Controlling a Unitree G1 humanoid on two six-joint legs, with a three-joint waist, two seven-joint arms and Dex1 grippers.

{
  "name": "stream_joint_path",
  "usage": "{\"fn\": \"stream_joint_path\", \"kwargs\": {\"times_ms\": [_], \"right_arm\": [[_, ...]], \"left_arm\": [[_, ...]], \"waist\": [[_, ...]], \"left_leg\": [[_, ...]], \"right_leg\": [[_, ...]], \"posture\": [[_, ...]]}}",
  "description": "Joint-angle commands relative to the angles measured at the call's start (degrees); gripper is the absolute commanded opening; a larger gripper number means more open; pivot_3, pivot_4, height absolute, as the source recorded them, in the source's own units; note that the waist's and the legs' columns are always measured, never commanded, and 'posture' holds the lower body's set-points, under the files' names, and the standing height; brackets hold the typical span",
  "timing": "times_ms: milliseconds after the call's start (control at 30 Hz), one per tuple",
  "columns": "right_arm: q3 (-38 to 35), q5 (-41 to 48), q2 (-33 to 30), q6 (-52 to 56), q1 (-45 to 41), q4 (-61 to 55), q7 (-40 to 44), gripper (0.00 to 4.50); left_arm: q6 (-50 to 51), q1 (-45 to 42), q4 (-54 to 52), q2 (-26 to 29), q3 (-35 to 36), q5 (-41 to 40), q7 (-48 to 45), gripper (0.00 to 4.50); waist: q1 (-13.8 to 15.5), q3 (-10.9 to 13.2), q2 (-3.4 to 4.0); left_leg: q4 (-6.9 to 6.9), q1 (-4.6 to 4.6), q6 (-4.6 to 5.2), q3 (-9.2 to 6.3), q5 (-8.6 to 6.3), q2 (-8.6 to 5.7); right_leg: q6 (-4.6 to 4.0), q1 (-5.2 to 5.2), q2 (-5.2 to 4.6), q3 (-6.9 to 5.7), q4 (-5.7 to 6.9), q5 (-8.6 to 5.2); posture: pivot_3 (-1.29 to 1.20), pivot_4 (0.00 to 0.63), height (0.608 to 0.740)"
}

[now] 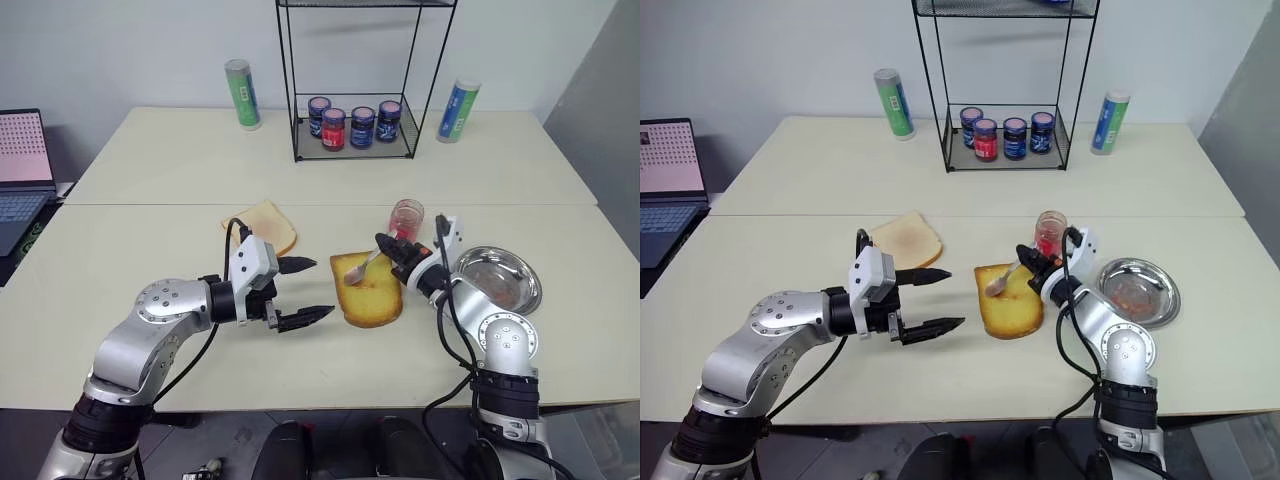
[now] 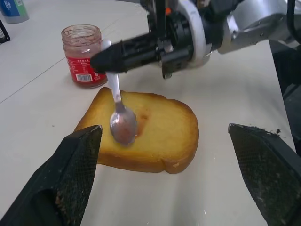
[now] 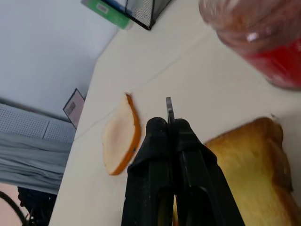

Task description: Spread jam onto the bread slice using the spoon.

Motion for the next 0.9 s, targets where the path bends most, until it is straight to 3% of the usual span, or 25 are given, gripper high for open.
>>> {"fn": "stream_joint_path", "kwargs": {"times_ms": [33,400,633,767,900], "right_arm": [[-1.38,-1.51,-2.40,-1.45,0.00,-0.22,2.83,0.02],[-6.75,4.09,-10.19,2.86,2.88,-6.28,2.60,0.02],[-4.44,10.82,-4.91,3.58,0.00,-8.69,1.37,0.02],[-1.75,7.91,-1.82,2.23,0.52,-6.14,1.71,0.02],[-0.50,3.88,-2.73,0.92,2.52,-3.58,3.59,0.02]], "left_arm": [[-0.34,0.00,-1.92,0.76,1.14,-0.44,0.12,4.50],[-1.14,-0.90,-0.49,0.66,0.72,0.06,-0.22,4.50],[-1.34,-1.14,-0.23,0.43,0.45,0.16,-0.27,4.50],[-1.32,-1.11,-0.41,0.49,0.36,0.24,-0.26,4.50],[-1.20,-0.80,-0.68,0.75,0.60,0.24,-0.21,4.50]], "waist": [[0.00,0.00,0.00],[0.02,0.00,-0.01],[-0.29,0.00,0.00],[-0.17,0.00,0.00],[0.10,0.00,-0.01]], "left_leg": [[0.00,0.00,0.00,0.01,0.00,-0.01],[-0.01,0.02,0.00,-0.01,0.00,0.03],[-0.03,0.05,0.00,-0.01,0.00,0.21],[-0.03,0.04,0.00,-0.04,0.00,0.23],[-0.02,0.01,0.00,-0.02,0.00,0.12]], "right_leg": [[0.00,0.00,0.00,0.01,0.00,0.00],[0.01,0.03,-0.02,-0.01,-0.01,-0.01],[0.11,-0.01,0.04,0.03,0.04,-0.07],[0.10,-0.02,0.06,-0.01,0.06,-0.06],[0.04,-0.02,0.02,-0.02,0.01,-0.03]], "posture": [[0.00,0.150,0.740],[0.00,0.150,0.740],[0.00,0.150,0.740],[0.00,0.150,0.740],[0.00,0.150,0.740]]}}
